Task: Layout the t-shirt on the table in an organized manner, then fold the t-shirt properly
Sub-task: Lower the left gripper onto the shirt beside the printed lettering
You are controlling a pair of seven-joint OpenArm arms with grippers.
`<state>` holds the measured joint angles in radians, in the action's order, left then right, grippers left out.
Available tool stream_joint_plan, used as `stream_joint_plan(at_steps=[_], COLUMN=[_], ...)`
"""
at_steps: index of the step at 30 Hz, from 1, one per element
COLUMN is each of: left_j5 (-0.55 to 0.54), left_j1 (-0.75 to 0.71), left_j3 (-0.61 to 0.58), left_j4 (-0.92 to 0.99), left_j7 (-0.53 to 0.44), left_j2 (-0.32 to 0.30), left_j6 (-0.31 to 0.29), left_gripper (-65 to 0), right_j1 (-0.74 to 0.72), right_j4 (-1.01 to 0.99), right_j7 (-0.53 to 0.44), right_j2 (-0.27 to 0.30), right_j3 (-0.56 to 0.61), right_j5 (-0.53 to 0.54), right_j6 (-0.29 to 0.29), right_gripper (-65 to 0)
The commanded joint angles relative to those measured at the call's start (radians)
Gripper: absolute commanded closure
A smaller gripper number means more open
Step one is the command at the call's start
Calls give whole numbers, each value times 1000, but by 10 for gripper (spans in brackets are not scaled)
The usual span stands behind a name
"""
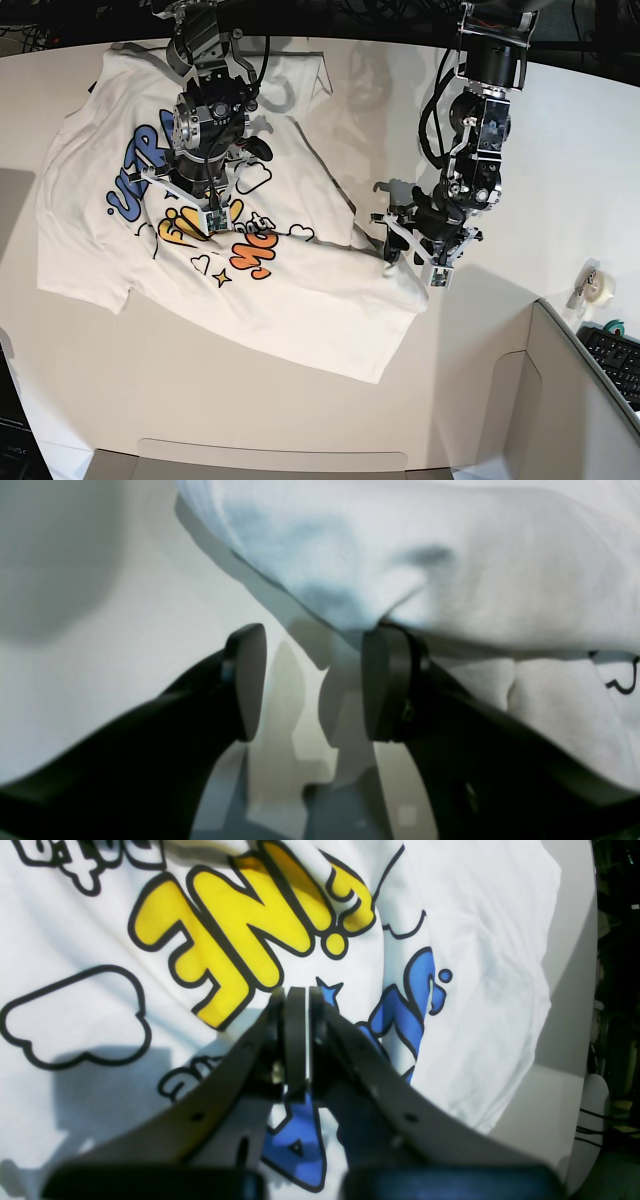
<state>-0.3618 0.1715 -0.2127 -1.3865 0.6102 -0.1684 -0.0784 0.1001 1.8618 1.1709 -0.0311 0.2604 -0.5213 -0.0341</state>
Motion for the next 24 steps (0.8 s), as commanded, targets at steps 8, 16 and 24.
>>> stream_joint_plan(at_steps=[8, 16, 24], left_j5=[-7, -7, -4], left_j1=[-3, -13, 55], left_j3=[0, 2, 2], left_j4=[-23, -20, 54], left_j7=[-17, -17, -28], left_j2=[25, 45, 45], left_j6=[-4, -2, -2], left_gripper=[-284, -323, -273], right_j1=[-20, -20, -17], right_j4=[15, 14, 14], right_j7=[-15, -13, -13], right_j2=[-2, -2, -2], right_j3=[0, -3, -3], right_j5=[-13, -13, -15], right_j6=[4, 4, 4], right_gripper=[0, 0, 0])
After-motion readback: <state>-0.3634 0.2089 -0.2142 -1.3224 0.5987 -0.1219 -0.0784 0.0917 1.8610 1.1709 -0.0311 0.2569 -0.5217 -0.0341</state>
